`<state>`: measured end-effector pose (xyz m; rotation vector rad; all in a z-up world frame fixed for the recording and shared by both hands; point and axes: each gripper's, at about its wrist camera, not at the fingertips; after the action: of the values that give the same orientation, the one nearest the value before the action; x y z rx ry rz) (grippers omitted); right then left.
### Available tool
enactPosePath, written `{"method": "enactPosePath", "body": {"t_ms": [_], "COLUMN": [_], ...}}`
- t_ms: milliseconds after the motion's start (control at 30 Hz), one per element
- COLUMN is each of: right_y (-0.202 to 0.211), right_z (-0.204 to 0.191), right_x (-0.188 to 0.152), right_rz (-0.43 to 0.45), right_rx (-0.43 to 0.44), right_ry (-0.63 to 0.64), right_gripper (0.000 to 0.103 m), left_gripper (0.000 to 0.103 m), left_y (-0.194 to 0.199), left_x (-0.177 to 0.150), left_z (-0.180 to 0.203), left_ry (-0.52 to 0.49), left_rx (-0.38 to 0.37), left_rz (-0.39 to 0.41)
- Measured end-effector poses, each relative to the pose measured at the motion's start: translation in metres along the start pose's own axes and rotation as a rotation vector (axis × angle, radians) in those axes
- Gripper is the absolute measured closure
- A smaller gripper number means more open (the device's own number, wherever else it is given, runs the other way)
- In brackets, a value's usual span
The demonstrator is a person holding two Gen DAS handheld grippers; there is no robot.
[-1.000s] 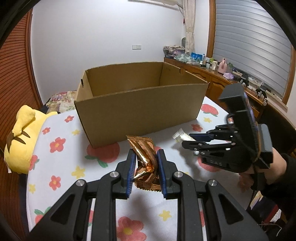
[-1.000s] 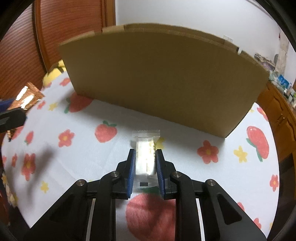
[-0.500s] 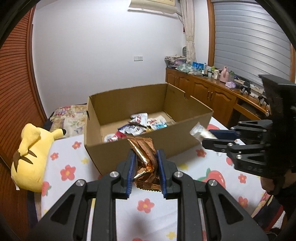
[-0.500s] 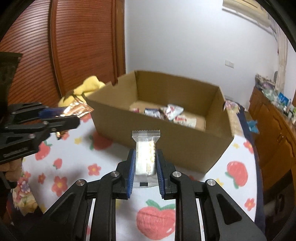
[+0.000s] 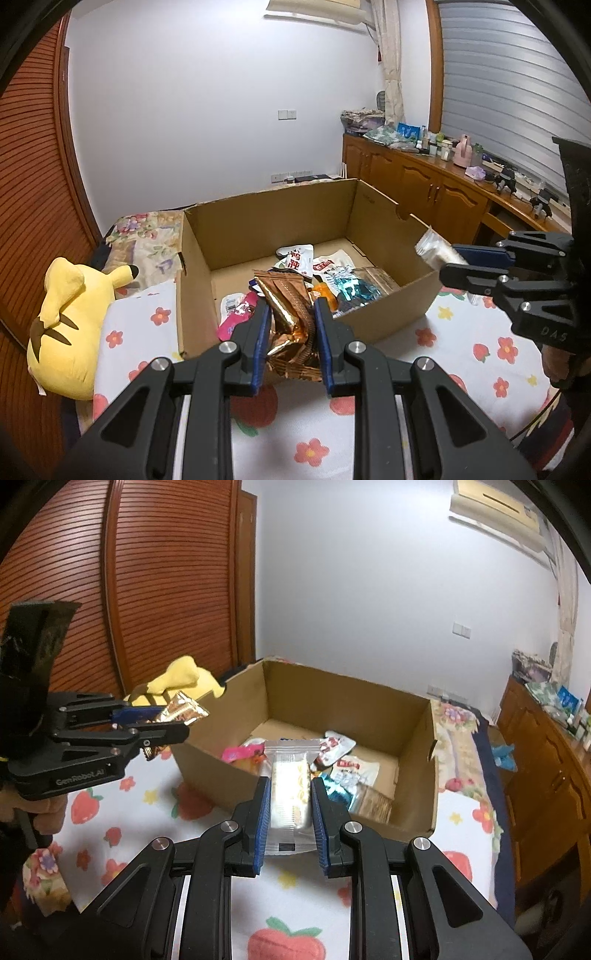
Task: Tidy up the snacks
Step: 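Lift the copper wrapper and clear bar and carry them over the box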
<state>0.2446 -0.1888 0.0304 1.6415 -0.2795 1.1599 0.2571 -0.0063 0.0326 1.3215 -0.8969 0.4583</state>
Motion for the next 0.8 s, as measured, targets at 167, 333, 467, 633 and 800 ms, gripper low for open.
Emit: {"method": "enactPosePath", "body": {"t_ms": [167,333,467,633,800], "right_y": [-0.008,-0.017,-0.026,-0.04,-0.063], "right_z": [0.014,0.027,0.036,0.046,0.056], "right_x": [0.003,0.006,0.01,0.017,0.028], "right_rz": [0.003,-0.002,-0.01,-0.02,-0.047], "right_rx": [0.0,0.002,-0.008,-0.012,-0.026], "right_ry": [-0.007,-0.02,-0.02,-0.039,-0.052], "right_gripper": [0.083,0.083,0.083,0.083,0.083], "left_gripper": [0.081,0.081,0.081,0.081,0.078], "left_y": [-0.012,-0.027,-0.048,-0.068,-0.083], "left_x": [0.009,0.02,0.031,0.044,0.053], "left_z": [0.0,0.001,0.003,0.007,0.005], "left_ry": [-0.008,-0.01,-0.014,-0.021,-0.014], "left_rx": [0.013,0.007,-0.007,-0.016,-0.013], "left_rz": [-0.012,-0.027,-0.057,-0.077,-0.091]}}
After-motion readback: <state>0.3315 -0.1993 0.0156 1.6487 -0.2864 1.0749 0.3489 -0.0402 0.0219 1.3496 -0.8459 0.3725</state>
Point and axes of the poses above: each gripper's, at about its wrist camera, not at the fingertips, and y roughly against the way its jaws point, z to its right, x to its top, and after that the axes turned 4 degrees about -z, right-handed
